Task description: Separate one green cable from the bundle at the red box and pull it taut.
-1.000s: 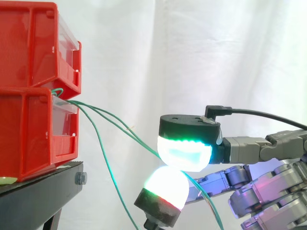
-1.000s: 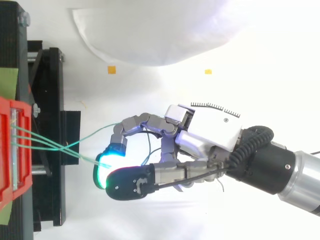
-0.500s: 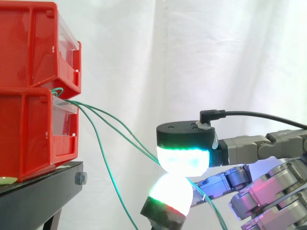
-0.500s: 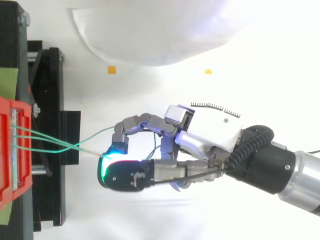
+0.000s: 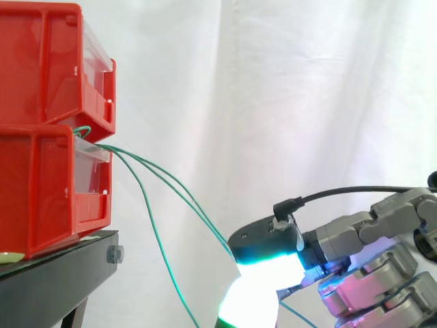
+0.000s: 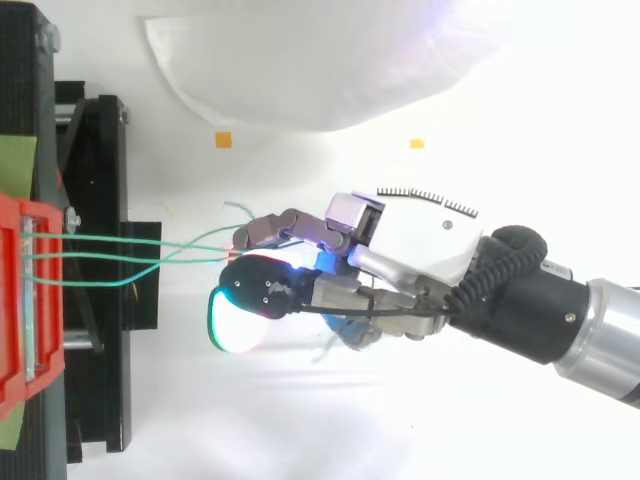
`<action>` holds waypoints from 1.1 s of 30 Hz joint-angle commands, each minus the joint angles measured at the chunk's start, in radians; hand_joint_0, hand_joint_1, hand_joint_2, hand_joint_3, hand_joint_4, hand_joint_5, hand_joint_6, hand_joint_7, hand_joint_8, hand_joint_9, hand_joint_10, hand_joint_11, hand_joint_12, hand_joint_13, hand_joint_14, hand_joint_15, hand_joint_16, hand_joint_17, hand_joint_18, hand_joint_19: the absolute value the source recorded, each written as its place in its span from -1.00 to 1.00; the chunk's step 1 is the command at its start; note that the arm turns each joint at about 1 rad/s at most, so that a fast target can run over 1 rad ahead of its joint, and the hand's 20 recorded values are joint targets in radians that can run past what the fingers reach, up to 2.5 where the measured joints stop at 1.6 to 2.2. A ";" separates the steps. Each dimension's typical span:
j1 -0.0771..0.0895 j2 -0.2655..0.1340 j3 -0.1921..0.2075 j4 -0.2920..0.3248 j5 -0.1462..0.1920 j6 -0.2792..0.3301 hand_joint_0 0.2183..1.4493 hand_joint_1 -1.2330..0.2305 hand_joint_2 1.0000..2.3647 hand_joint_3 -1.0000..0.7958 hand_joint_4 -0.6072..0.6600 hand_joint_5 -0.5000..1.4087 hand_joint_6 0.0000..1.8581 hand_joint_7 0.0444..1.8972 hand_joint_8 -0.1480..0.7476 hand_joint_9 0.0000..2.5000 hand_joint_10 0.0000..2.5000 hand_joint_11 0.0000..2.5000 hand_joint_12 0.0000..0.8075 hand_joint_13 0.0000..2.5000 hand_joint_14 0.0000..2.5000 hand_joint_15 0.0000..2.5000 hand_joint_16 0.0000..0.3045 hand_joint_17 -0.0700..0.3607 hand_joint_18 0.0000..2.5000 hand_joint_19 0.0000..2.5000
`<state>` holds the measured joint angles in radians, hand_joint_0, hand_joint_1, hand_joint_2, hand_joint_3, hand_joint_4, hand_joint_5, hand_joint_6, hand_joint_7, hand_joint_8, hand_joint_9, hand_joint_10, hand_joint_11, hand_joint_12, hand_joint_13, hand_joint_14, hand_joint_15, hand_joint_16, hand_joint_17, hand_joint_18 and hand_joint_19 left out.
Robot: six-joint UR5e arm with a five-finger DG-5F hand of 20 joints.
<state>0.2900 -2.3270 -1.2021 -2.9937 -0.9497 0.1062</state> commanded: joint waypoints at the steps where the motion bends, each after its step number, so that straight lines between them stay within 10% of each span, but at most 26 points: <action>1: -0.009 0.000 0.010 -0.002 -0.011 -0.086 -0.66 0.02 0.12 0.21 0.38 -0.63 -0.06 0.14 0.27 0.25 -0.11 0.21 0.23 0.25 -0.01 -0.05 -0.32 0.41 0.26 -0.27; 7: -0.031 0.000 0.052 -0.010 -0.046 -0.238 -0.50 -0.38 -0.99 0.18 0.51 -0.69 -0.09 0.03 0.31 0.02 -0.14 0.18 0.22 0.14 -0.05 -0.04 -0.32 0.41 0.15 -0.29; 17: -0.049 0.000 0.078 -0.007 -0.083 -0.350 -0.63 -0.36 -0.99 -0.31 0.46 -0.70 -0.17 0.07 0.20 -0.06 -0.50 0.30 0.06 0.04 -0.17 0.06 -0.42 0.25 -0.02 -0.24; 33: -0.049 0.000 0.088 -0.007 -0.081 -0.344 -0.74 0.33 -1.00 -0.44 0.12 -0.46 -0.18 0.06 0.09 0.75 -1.00 0.72 0.14 0.37 -0.17 0.11 -0.40 0.28 0.32 -0.22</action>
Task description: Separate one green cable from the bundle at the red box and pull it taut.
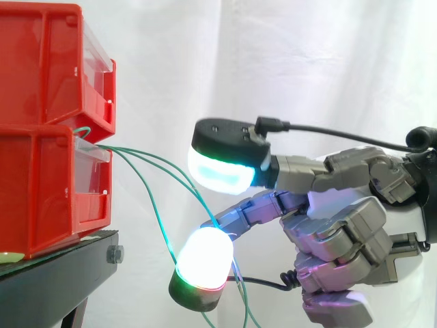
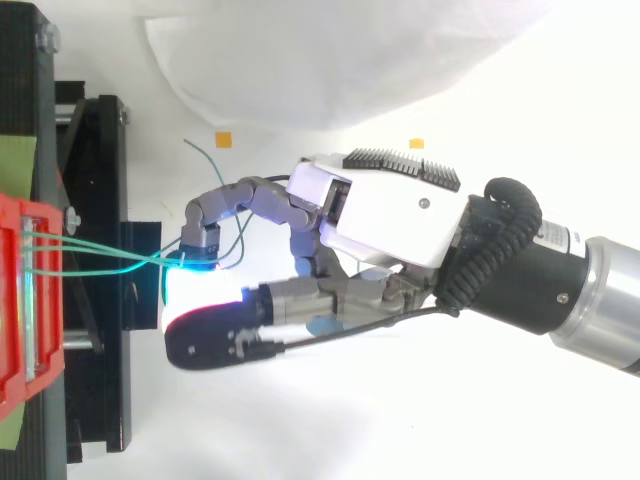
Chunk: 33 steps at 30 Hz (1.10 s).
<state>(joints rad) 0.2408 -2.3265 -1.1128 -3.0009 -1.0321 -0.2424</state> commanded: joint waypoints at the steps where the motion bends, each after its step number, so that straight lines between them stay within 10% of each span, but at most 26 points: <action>1: 0.000 -0.001 0.001 -0.001 0.003 0.008 -0.75 0.40 -1.00 -0.44 0.15 -0.46 -0.20 0.06 0.10 0.75 -1.00 0.72 0.15 0.38 -0.18 0.12 -0.39 0.29 0.34 -0.23; 9: 0.000 -0.001 0.001 -0.003 0.010 -0.006 -0.74 0.43 -1.00 -0.44 0.25 -0.43 -0.29 0.22 0.09 0.78 -0.99 0.67 0.16 0.40 -0.22 0.12 -0.40 0.29 0.36 -0.23; 15: -0.012 -0.001 0.001 0.011 0.010 -0.140 -0.71 0.40 -1.00 -0.44 0.22 -0.41 -0.30 0.23 0.07 0.83 -0.99 0.67 0.15 0.45 -0.25 0.14 -0.42 0.25 0.37 -0.23; 26: -0.037 -0.001 -0.001 0.065 0.021 0.003 -0.68 0.30 -1.00 -0.44 0.21 -0.41 -0.28 0.20 0.05 0.85 -0.99 0.68 0.14 0.47 -0.26 0.15 -0.44 0.22 0.37 -0.22; 33: -0.054 -0.001 -0.001 0.115 -0.016 -0.221 -0.68 0.25 -1.00 -0.44 0.23 -0.42 -0.28 0.20 0.07 0.84 -0.99 0.68 0.15 0.46 -0.26 0.17 -0.44 0.22 0.37 -0.22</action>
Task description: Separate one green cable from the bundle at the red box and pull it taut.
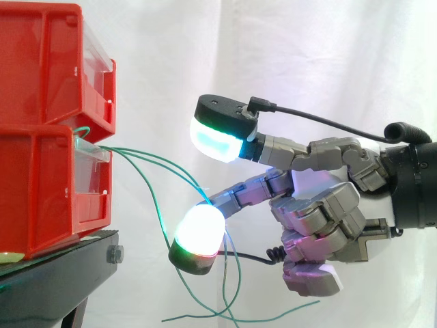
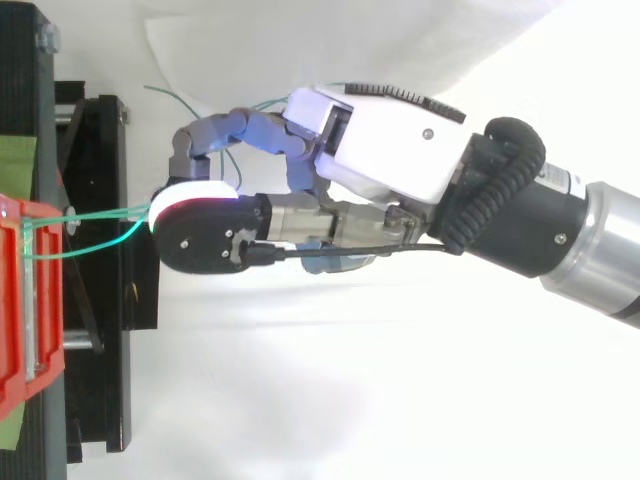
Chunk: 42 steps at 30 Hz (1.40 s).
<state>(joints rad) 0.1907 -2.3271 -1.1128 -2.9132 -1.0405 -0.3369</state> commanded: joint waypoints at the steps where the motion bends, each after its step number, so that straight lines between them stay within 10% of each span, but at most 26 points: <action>1: -0.004 0.000 -0.001 0.049 -0.004 -0.149 -0.68 0.25 -1.00 -0.44 0.23 -0.42 -0.28 0.21 0.07 0.84 -0.99 0.68 0.13 0.45 -0.26 0.18 -0.44 0.22 0.37 -0.22; 21: 0.030 0.000 -0.001 0.164 0.079 -0.292 -0.67 0.20 -1.00 -0.44 0.24 -0.42 -0.28 0.19 0.06 0.83 -0.99 0.67 0.12 0.44 -0.26 0.17 -0.45 0.21 0.36 -0.21; 28: 0.061 -0.008 -0.002 0.210 0.174 -0.251 -0.67 0.20 -1.00 -0.44 0.24 -0.42 -0.28 0.20 0.08 0.82 -0.99 0.68 0.13 0.44 -0.26 0.17 -0.45 0.21 0.35 -0.22; 42: 0.082 -0.029 -0.030 0.210 0.220 -0.110 -0.66 0.19 -1.00 -0.44 0.26 -0.42 -0.28 0.19 0.05 0.82 -0.99 0.69 0.13 0.44 -0.26 0.16 -0.45 0.20 0.34 -0.21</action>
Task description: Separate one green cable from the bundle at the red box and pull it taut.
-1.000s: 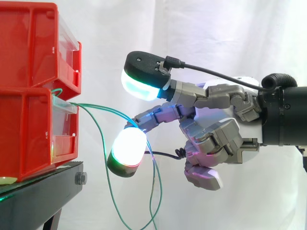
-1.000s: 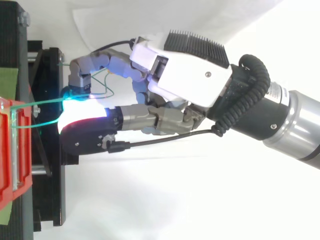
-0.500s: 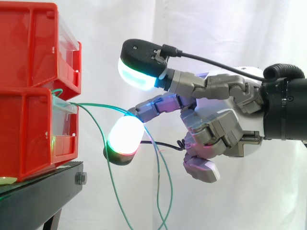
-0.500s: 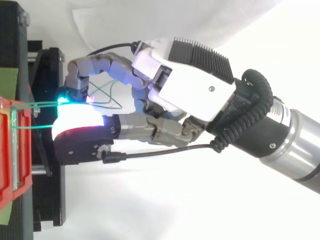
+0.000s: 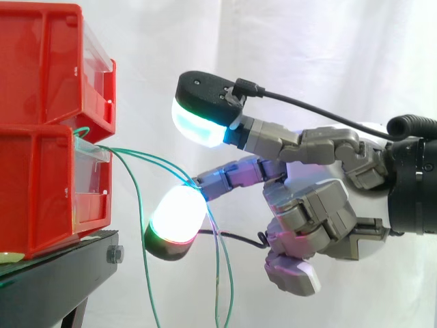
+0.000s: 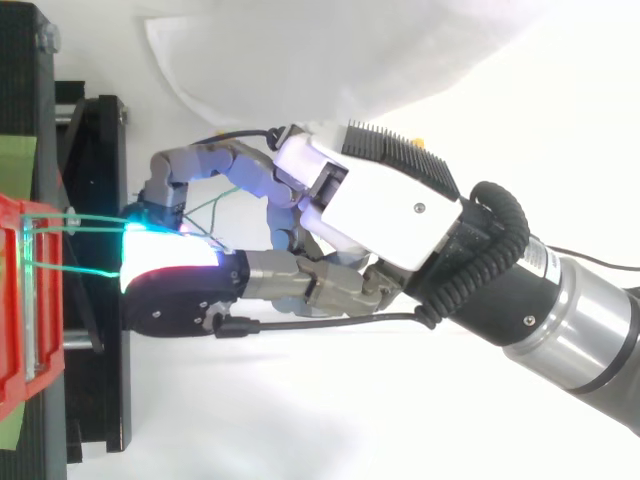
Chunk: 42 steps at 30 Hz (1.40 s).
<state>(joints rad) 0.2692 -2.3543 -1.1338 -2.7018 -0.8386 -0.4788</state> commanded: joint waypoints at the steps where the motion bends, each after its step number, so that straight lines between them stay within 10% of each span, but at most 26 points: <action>1: 0.005 0.000 -0.014 0.002 0.024 0.042 -0.66 0.19 -1.00 -0.44 0.26 -0.42 -0.28 0.19 0.06 0.82 -0.99 0.69 0.13 0.44 -0.26 0.16 -0.45 0.20 0.34 -0.21; 5: 0.019 0.000 -0.066 0.063 0.050 0.072 -0.66 0.19 -1.00 -0.44 0.26 -0.42 -0.28 0.18 0.08 0.82 -0.99 0.69 0.14 0.44 -0.26 0.17 -0.45 0.20 0.34 -0.21; 20: 0.004 0.000 -0.057 0.088 0.062 0.128 -0.66 0.19 -1.00 -0.44 0.26 -0.42 -0.28 0.19 0.07 0.82 -0.99 0.68 0.13 0.44 -0.26 0.16 -0.45 0.19 0.33 -0.21; 35: -0.038 -0.034 -0.047 0.146 -0.062 0.040 -0.65 0.19 -1.00 -0.44 0.26 -0.42 -0.29 0.21 0.05 0.82 -0.99 0.67 0.12 0.44 -0.26 0.17 -0.45 0.19 0.33 -0.21; 42: -0.038 -0.034 -0.046 0.180 -0.070 -0.015 -0.62 0.11 -1.00 -0.44 0.27 -0.41 -0.29 0.20 0.02 0.82 -0.99 0.68 0.09 0.43 -0.25 0.16 -0.47 0.17 0.31 -0.19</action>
<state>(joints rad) 0.2319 -2.3877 -1.1802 -2.5304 -0.9067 -0.4811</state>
